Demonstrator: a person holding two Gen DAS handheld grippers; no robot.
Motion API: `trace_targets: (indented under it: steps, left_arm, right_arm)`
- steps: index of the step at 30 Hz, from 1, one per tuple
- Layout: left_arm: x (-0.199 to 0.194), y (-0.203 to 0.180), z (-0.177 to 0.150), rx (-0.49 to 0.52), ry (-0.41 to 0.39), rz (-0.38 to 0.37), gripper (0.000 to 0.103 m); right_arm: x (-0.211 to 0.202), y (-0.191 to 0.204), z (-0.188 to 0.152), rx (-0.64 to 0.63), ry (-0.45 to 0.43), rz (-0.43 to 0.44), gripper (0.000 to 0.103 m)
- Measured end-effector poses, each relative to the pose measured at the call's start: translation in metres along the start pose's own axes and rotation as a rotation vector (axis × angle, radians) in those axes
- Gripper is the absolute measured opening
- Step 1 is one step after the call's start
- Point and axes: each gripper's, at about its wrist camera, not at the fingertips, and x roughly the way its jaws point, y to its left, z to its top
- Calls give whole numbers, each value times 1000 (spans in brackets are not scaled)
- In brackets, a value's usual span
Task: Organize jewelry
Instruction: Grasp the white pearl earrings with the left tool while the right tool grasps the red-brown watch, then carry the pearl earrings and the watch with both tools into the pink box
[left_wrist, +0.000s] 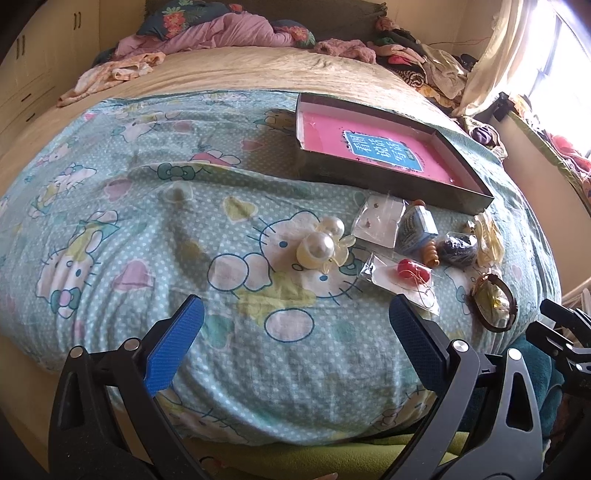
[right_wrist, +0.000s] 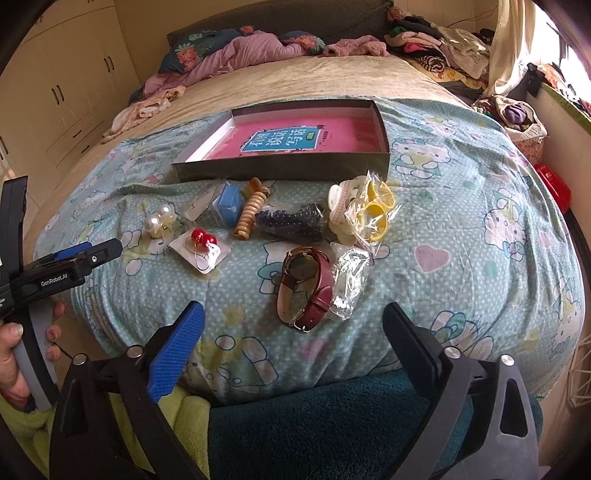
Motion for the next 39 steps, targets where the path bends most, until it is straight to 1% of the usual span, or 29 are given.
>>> trace_targets:
  steps: [1, 5, 7, 8, 9, 11, 12, 13, 16, 19, 21, 23, 24, 27, 29, 30, 31, 37, 39]
  left_arm:
    - [2, 2, 1, -2, 3, -6, 94]
    - [14, 5, 5, -2, 12, -4, 94]
    - [20, 5, 7, 6, 14, -4, 94]
    - [24, 5, 8, 9, 19, 0, 94]
    - [27, 5, 10, 10, 24, 1, 94]
    - [34, 5, 13, 16, 28, -4, 94]
    - [38, 4, 14, 18, 32, 3, 94]
    - [41, 4, 15, 21, 35, 2, 94]
    - [51, 2, 19, 32, 35, -5, 94]
    - [60, -1, 25, 52, 31, -9, 94]
    - [67, -4, 26, 75, 32, -5, 93]
    - [73, -6, 28, 93, 37, -7, 81]
    - [74, -9, 27, 106, 33, -4, 78]
    - [77, -12, 29, 135, 25, -8, 65]
    - [76, -12, 30, 138, 15, -26, 42]
    - [75, -11, 31, 138, 9, -35, 36]
    - [74, -10, 33, 136, 5, -48, 26]
    - [65, -4, 41, 108, -3, -93, 26]
    - [57, -3, 42, 106, -19, -97, 26]
  right_arm:
    - [5, -1, 1, 4, 17, 7, 77]
    - [24, -7, 0, 31, 65, 36, 72]
    - [31, -9, 0, 40, 78, 53, 60]
    - [34, -10, 0, 41, 77, 61, 56]
    - [35, -11, 0, 42, 72, 64, 48]
    - [37, -11, 2, 31, 53, 78, 37]
    - [37, -11, 3, 26, 47, 85, 26]
    - [36, -12, 4, 21, 38, 97, 21]
    - [34, -12, 9, -8, 6, 112, 18]
    - [33, -13, 16, -43, -26, 98, 17]
    - [35, -16, 21, -40, -29, 99, 17]
    - [39, -20, 26, -27, -28, 112, 17]
    - [40, -22, 29, -25, -28, 114, 17]
    - [42, -23, 35, -27, -36, 135, 17]
    - [43, -23, 41, -28, -42, 149, 17]
    - [43, -22, 43, -30, -49, 157, 17]
    - [42, -21, 45, -33, -58, 161, 16]
    - [31, -24, 58, -33, -105, 189, 16]
    - [26, -26, 61, -32, -124, 197, 16]
